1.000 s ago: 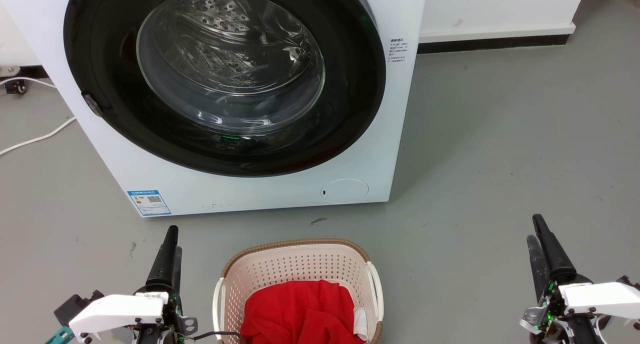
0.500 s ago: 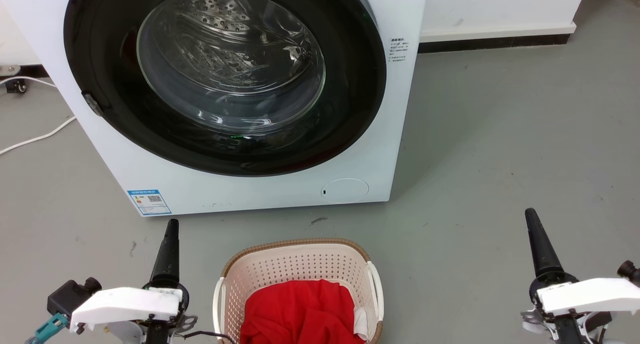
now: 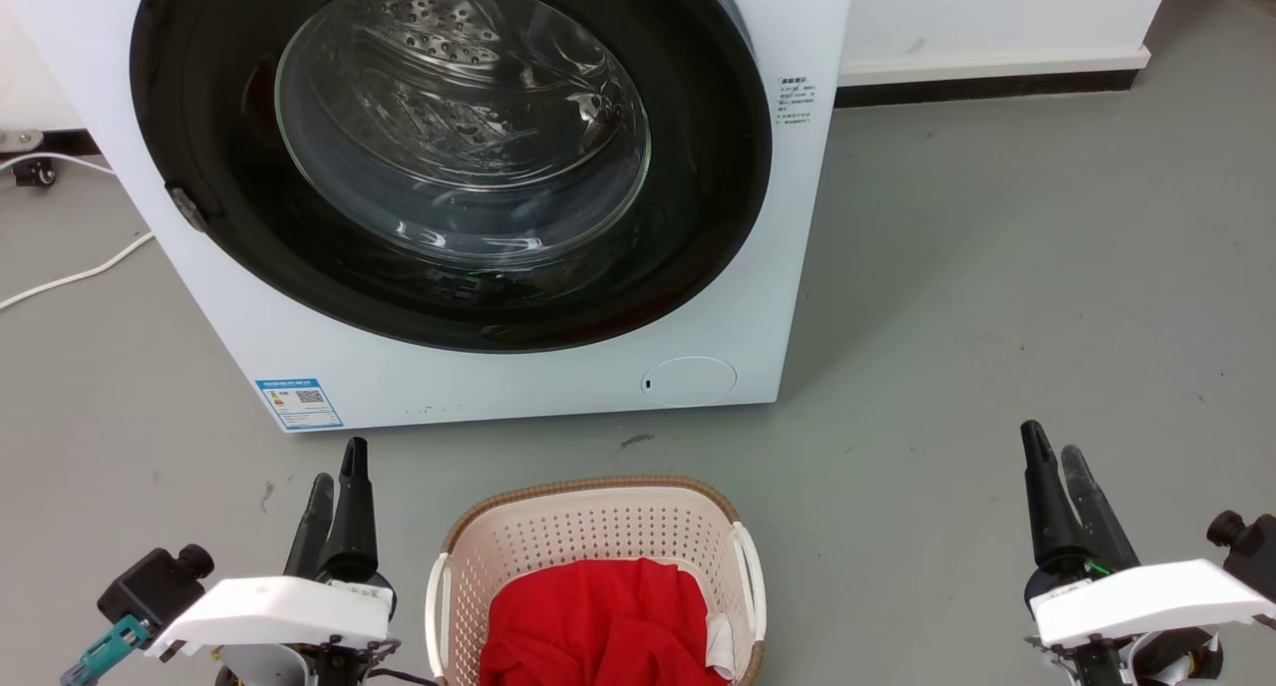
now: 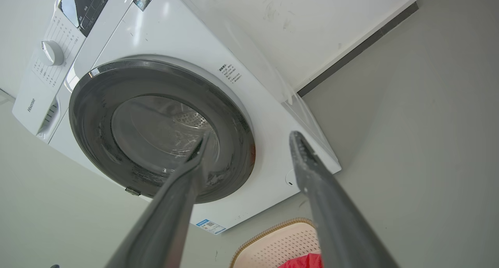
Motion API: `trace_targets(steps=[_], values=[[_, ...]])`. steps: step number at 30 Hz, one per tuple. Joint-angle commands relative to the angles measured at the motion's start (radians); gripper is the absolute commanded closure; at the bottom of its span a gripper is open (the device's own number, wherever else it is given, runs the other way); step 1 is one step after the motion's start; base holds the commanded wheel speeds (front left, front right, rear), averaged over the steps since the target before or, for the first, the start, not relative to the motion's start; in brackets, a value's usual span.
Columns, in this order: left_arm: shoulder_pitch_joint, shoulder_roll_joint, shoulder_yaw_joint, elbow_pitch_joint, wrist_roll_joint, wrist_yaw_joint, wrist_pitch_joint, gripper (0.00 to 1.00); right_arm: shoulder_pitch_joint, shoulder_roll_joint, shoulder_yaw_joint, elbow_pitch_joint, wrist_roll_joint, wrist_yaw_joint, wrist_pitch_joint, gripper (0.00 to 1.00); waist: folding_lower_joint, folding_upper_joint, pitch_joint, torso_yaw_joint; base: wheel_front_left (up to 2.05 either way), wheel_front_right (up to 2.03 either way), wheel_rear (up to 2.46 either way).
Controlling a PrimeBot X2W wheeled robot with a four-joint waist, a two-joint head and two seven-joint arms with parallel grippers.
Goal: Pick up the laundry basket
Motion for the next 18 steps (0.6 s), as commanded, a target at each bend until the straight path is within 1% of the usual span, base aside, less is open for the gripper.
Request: trace_targets(steps=[1, 18], values=[[0.0, 0.005, -0.005, -0.022, 0.042, 0.002, -0.012, 0.0, 0.001, -0.004, 0.002, -0.02, -0.05, 0.0, -0.013, 0.0, 0.0, -0.0001, 0.0, 0.0, 0.0, 0.0, 0.0], [0.028, 0.006, -0.007, -0.044, 0.242, -0.011, -0.065, 0.0, 0.024, -0.005, 0.012, -0.053, -0.278, 0.0, -0.066, 0.0, 0.0, -0.0001, -0.001, 0.003, 0.0, 0.0, 0.0]])
